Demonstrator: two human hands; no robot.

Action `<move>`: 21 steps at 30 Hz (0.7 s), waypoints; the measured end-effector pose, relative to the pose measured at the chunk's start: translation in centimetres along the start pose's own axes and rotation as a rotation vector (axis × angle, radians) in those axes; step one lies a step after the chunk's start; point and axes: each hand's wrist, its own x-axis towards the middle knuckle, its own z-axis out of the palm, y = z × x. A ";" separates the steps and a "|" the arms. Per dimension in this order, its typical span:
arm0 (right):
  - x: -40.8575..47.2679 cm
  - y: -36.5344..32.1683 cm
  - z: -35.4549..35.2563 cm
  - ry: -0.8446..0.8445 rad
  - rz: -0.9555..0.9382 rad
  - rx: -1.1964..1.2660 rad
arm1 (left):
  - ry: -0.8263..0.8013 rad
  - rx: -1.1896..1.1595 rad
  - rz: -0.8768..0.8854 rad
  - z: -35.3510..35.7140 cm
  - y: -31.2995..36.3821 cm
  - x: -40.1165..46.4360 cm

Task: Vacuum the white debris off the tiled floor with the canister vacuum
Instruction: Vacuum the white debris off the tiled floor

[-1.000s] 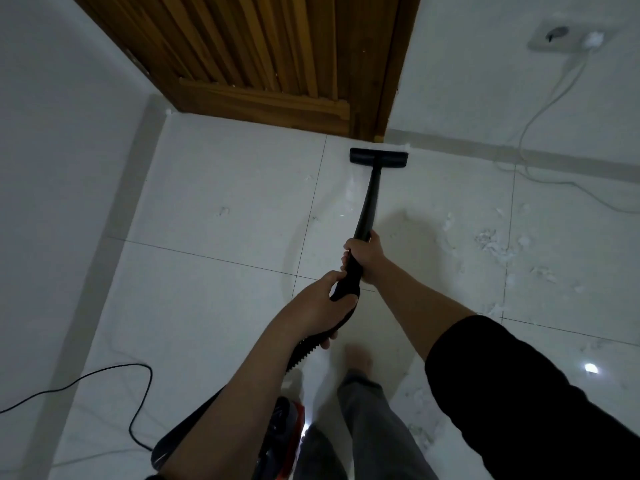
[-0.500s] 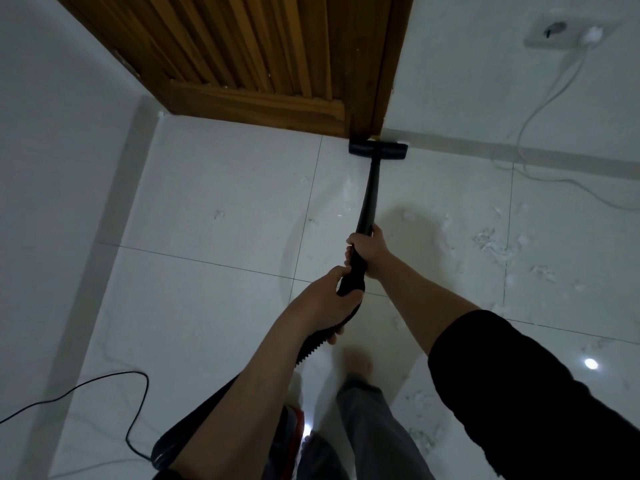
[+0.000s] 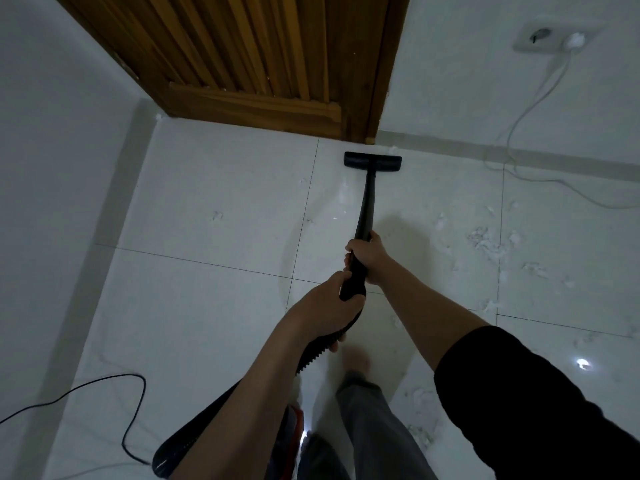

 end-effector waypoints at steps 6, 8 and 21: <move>-2.4 3.5 -0.2 -0.021 0.038 -0.026 | 0.028 0.072 0.030 2.1 -2.6 -2.6; -3.4 4.9 -0.1 -0.021 0.039 -0.042 | 0.034 0.089 0.041 2.9 -3.8 -3.8; -12.3 16.7 1.3 -0.029 0.061 -0.094 | -0.005 0.065 0.036 8.2 -12.9 -14.0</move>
